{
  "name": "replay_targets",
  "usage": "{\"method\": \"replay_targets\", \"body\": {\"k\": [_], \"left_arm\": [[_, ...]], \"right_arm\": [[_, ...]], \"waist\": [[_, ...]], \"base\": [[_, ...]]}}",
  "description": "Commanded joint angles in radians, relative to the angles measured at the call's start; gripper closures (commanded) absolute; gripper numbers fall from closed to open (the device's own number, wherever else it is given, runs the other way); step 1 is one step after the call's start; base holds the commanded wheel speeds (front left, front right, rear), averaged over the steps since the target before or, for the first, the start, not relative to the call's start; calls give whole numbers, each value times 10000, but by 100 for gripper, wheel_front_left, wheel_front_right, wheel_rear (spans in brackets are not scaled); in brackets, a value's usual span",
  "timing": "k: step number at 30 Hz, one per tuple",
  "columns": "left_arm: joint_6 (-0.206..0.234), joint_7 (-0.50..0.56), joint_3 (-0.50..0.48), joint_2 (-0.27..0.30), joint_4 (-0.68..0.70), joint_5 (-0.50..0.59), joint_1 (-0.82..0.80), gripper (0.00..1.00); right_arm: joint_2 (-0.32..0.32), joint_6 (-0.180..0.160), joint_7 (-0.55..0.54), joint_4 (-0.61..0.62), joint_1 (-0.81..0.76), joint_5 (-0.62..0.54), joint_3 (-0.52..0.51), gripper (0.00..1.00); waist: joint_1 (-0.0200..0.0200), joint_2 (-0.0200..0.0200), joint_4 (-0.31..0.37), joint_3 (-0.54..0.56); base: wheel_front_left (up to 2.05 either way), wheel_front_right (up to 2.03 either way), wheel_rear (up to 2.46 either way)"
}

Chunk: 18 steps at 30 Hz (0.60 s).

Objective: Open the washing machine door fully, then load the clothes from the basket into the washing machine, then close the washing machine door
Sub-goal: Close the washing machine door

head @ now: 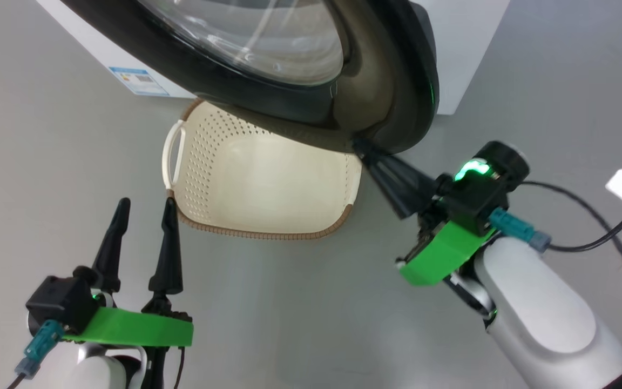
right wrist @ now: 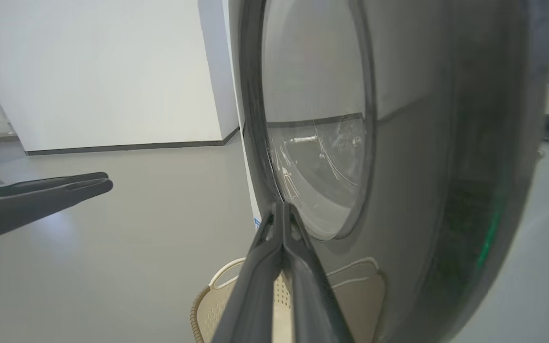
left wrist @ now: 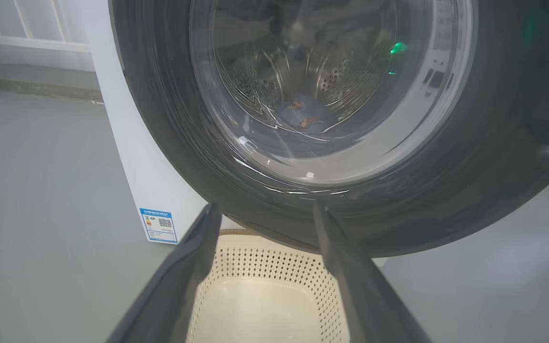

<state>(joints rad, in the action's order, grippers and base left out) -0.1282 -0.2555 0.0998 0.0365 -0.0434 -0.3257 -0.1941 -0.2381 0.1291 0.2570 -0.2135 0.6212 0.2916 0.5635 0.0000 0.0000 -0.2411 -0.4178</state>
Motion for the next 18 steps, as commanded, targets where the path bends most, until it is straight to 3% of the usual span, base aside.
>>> {"method": "replay_targets", "body": {"k": [1, 18], "left_arm": [[-25, -63, -246, 137, 268, -52, -229, 0], [-25, -63, 550, 137, 257, -241, -800, 0]], "right_arm": [[306, 16, 46, 154, 125, -143, -151, 100], [794, 16, 47, -354, 1853, -641, -2501, 100]], "waist": [[0, 0, -14, -282], [0, 0, -21, -1503]], "base": [[0, 0, 0], [0, 0, 0]]}}
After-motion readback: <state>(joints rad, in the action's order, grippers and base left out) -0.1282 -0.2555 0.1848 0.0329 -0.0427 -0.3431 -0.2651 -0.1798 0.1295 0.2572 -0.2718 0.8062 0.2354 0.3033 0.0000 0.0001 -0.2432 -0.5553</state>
